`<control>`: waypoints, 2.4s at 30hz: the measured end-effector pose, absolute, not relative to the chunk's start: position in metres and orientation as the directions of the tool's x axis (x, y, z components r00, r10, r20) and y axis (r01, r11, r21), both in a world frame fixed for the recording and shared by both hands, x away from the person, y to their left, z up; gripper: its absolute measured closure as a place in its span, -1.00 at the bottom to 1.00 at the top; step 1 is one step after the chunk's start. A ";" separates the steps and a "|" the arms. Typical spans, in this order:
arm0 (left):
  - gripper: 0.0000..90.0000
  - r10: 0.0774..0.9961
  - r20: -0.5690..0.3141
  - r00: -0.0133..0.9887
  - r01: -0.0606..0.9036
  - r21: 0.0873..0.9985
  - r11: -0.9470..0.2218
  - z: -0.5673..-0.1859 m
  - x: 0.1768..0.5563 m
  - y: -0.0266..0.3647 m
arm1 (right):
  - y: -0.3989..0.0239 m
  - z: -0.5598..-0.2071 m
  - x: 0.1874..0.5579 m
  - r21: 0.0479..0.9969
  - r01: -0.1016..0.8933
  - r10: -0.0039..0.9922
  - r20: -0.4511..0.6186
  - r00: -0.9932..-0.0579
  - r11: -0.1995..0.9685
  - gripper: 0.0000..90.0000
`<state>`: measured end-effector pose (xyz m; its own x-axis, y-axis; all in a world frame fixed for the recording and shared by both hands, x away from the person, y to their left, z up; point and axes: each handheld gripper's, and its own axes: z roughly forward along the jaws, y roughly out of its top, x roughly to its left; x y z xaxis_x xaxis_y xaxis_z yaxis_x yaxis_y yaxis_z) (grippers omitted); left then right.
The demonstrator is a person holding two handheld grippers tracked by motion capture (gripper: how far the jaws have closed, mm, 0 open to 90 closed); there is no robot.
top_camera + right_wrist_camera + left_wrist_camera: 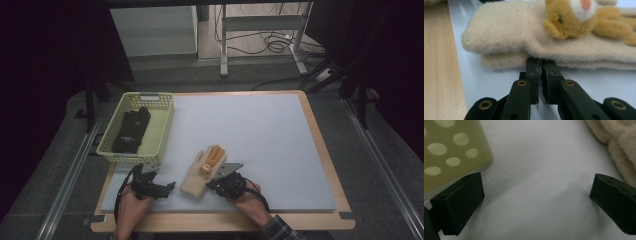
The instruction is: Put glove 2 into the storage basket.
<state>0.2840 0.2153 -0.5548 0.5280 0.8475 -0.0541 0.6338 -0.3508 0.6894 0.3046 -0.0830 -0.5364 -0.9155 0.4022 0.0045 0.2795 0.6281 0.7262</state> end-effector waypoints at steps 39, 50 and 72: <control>-1.00 0.851 -0.054 0.523 0.628 0.699 -0.342 -0.556 0.283 0.215 | -0.219 -0.507 0.333 0.759 0.446 0.690 -0.007 -0.724 0.475 -0.01; -0.99 0.852 -0.054 0.521 0.629 0.699 -0.340 -0.556 0.283 0.215 | -0.253 -0.521 0.338 0.749 0.503 0.771 -0.018 -0.636 0.432 -0.36; -0.87 0.843 -0.093 0.530 0.635 0.703 -0.321 -0.537 0.276 0.206 | -0.258 -0.532 0.340 0.737 0.507 0.787 -0.054 -0.615 0.447 -0.49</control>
<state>0.2761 0.2058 -0.5366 0.5298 0.8429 -0.0933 0.6346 -0.3210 0.7030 0.3401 -0.2576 -0.5316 -0.6150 0.7867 -0.0541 0.5066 0.4468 0.7374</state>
